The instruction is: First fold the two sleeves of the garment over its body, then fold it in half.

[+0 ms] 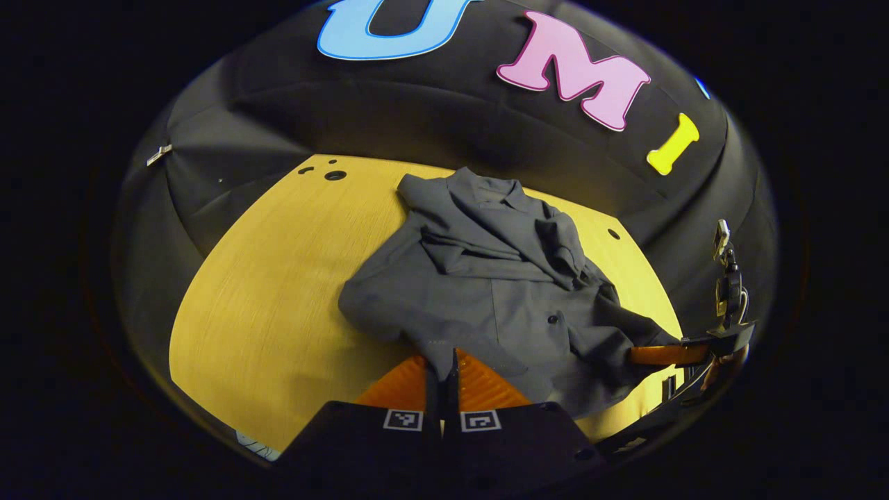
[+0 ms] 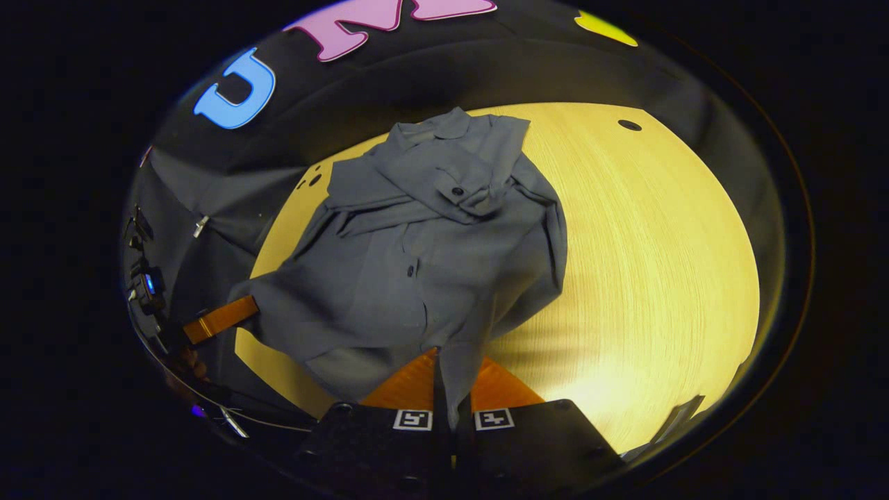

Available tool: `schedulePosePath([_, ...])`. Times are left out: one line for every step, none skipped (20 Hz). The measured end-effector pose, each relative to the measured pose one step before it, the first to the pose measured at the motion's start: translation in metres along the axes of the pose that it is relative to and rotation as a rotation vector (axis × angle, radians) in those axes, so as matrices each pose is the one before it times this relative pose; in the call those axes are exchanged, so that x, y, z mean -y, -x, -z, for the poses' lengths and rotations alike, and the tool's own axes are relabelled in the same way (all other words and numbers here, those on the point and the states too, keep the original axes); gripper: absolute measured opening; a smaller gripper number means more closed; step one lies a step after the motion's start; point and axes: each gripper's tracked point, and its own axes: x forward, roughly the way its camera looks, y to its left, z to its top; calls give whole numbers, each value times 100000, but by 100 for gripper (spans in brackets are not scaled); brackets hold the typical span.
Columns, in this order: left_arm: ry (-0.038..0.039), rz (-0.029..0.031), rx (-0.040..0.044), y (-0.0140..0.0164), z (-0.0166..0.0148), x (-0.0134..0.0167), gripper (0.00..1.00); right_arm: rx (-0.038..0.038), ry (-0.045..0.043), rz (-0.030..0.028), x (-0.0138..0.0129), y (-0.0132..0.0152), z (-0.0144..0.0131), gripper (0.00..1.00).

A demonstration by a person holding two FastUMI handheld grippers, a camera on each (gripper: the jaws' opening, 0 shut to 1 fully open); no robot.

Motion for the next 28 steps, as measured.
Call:
schedulePosePath([-32, -87, 1314, -53, -813, 97, 6, 1056, 1855, 102, 111, -5, -786, 8])
schedulePosePath([30, -93, 1789, -36, -934, 9, 6, 1068, 1929, -146, 79, -5, -933, 8])
schedulePosePath([124, 56, 2733, 51, -1095, 142, 2, 736, 746, -734, -108, 20, -562, 7])
schedulePosePath([23, 629, 2309, -268, -1040, 77, 6, 214, -610, -1049, -59, -112, -561, 7])
schedulePosePath([-290, -217, 1635, -156, -826, 48, 6, 422, -1188, -541, 31, -301, -568, 7])
schedulePosePath([-410, -400, 1095, -260, -672, -118, 6, 1113, -654, -283, 35, -203, -708, 7])
schedulePosePath([-240, -195, 1350, -235, -851, -8, 5, 1129, -346, -25, 60, -264, -793, 8])
schedulePosePath([237, -62, 1339, -284, -758, 28, 5, 1318, -378, -64, 169, 179, -719, 7])
schedulePosePath([451, 345, 1181, -273, -764, 206, 6, 1709, -421, -234, -74, -350, -1105, 8])
schedulePosePath([308, 334, 1661, -319, -755, 146, 6, 1895, -269, -70, 62, -145, -1137, 7])
schedulePosePath([-403, 550, 1871, -369, -864, 238, 6, 1997, -2, -163, 136, -195, -1181, 8])
schedulePosePath([-1172, 153, 1544, -369, -670, 79, 6, 1870, -224, 78, 161, -318, -1088, 7])
schedulePosePath([-1658, -11, 1032, -398, -720, -53, 5, 1745, -600, 39, 141, -227, -1018, 7])
schedulePosePath([-1499, -192, 994, -532, -731, -92, 6, 1861, -849, -79, 76, -290, -996, 7])
schedulePosePath([-1136, 75, 1386, -594, -909, -8, 5, 1726, -900, -362, -24, -416, -930, 7])
schedulePosePath([-1138, 384, 1248, -709, -905, 100, 5, 1355, -261, -278, -21, -425, -759, 8])
schedulePosePath([-668, 276, 877, -670, -873, 40, 5, 852, 794, -67, 98, -460, -753, 8])
schedulePosePath([-152, 477, 936, -757, -687, -30, 5, 1043, 1287, 120, 54, -443, -686, 8])
schedulePosePath([-41, 645, 1035, -739, -833, 130, 5, 919, 1281, 151, -10, 10, -751, 8])
schedulePosePath([-792, -3, 900, -947, -553, -56, 5, 1241, 626, 42, 105, -467, -933, 8])
schedulePosePath([-1246, -116, 695, -822, -555, -172, 5, 1695, 44, -128, -6, -592, -969, 8])
schedulePosePath([-1159, -396, 442, -860, -419, -119, 5, 1523, -129, -122, 22, -659, -970, 8])
schedulePosePath([-670, -14, 743, -854, -543, -117, 5, 1379, 46, 167, 142, -592, -924, 7])
schedulePosePath([-248, -78, 523, -938, -492, -73, 5, 1492, 116, 81, 158, -714, -919, 7])
schedulePosePath([-153, -47, 591, -820, -481, -149, 5, 1120, 266, -90, -24, -627, -818, 7])
schedulePosePath([-294, -86, 626, -927, -422, -225, 5, 1152, 428, 0, 86, -726, -700, 7])
schedulePosePath([-60, -427, 494, -889, -391, -316, 5, 1047, 715, -89, -15, -783, -778, 7])
schedulePosePath([275, -118, 585, -915, -319, -309, 6, 991, 831, 30, 45, -795, -684, 7])
